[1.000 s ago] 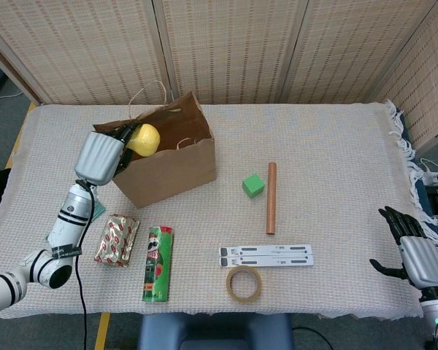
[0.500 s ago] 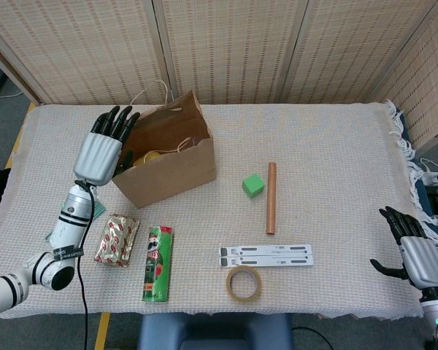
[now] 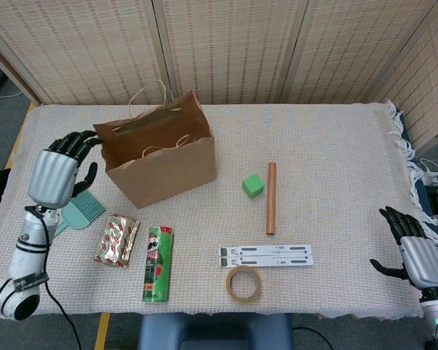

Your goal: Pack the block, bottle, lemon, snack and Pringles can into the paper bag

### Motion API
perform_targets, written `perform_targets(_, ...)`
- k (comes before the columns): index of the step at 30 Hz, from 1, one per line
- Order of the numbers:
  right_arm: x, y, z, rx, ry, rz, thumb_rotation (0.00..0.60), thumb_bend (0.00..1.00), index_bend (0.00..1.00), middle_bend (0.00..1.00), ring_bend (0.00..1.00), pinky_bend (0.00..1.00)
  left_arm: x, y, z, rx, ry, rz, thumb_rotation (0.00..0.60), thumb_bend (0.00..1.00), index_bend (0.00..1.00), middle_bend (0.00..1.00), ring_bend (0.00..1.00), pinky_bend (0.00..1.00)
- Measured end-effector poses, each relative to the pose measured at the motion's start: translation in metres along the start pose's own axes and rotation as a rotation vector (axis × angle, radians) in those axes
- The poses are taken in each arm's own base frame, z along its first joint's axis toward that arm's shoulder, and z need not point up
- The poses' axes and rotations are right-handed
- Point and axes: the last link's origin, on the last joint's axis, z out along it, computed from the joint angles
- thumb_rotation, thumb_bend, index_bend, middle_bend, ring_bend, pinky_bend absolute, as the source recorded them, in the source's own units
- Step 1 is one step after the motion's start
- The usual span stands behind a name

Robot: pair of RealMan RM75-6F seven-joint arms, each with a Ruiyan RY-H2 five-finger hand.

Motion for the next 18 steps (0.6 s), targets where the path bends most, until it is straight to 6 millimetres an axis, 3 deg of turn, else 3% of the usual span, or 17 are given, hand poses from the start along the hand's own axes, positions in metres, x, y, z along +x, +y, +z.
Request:
perform_targets(4, 0.000, -0.001, 0.000, 0.000, 0.000, -0.001, 0.600, 0.09, 0.00, 0.00, 0.00, 0.05, 0.008, -0.030, -0.062, 0.069, -0.048, -0.015, 0.600, 0.54, 0.58, 0.56, 0.57, 0.69)
perform_targets(6, -0.001, -0.001, 0.000, 0.000, 0.000, -0.001, 0.600, 0.09, 0.00, 0.00, 0.00, 0.05, 0.006, -0.041, -0.096, 0.108, -0.099, -0.034, 0.600, 0.55, 0.59, 0.58, 0.59, 0.72)
perform_targets(10, -0.001, -0.001, 0.001, -0.004, -0.001, -0.003, 0.600, 0.09, 0.00, 0.00, 0.00, 0.05, -0.006, -0.049, -0.144, 0.151, -0.201, -0.056, 0.600, 0.54, 0.58, 0.57, 0.58, 0.70)
perform_targets(11, -0.001, 0.000, 0.001, -0.005, 0.000, -0.003, 0.600, 0.09, 0.00, 0.00, 0.00, 0.05, -0.010, -0.048, -0.151, 0.152, -0.226, -0.060, 0.600, 0.53, 0.55, 0.54, 0.55, 0.66)
perform_targets(13, -0.001, -0.001, 0.001, -0.005, 0.000, -0.002, 0.600, 0.09, 0.00, 0.00, 0.00, 0.05, -0.019, -0.046, -0.165, 0.144, -0.293, -0.065, 0.600, 0.49, 0.41, 0.39, 0.41, 0.51)
perform_targets(16, -0.001, 0.000, 0.001, -0.004, 0.000, -0.002, 0.600, 0.09, 0.00, 0.00, 0.00, 0.05, -0.033, -0.042, -0.183, 0.124, -0.409, -0.057, 0.600, 0.39, 0.07, 0.05, 0.06, 0.23)
perform_targets(18, -0.001, -0.001, 0.000, -0.003, -0.002, -0.002, 0.600, 0.09, 0.00, 0.00, 0.00, 0.05, -0.043, -0.038, -0.191, 0.109, -0.485, -0.042, 0.600, 0.37, 0.00, 0.00, 0.00, 0.14)
